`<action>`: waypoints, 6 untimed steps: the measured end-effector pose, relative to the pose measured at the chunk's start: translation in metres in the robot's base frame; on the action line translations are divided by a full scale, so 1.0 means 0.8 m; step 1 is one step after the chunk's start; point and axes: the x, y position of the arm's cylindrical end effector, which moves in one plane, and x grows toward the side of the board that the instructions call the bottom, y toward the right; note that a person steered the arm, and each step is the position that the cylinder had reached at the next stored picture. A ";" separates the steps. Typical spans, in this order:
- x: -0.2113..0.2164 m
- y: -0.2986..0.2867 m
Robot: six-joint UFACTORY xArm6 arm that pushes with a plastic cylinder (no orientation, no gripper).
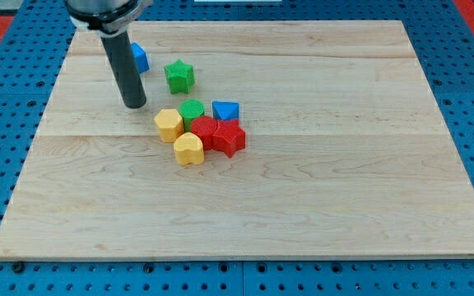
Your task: Move the green star above the green circle
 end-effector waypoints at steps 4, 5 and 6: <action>-0.083 0.021; -0.088 0.022; -0.094 0.056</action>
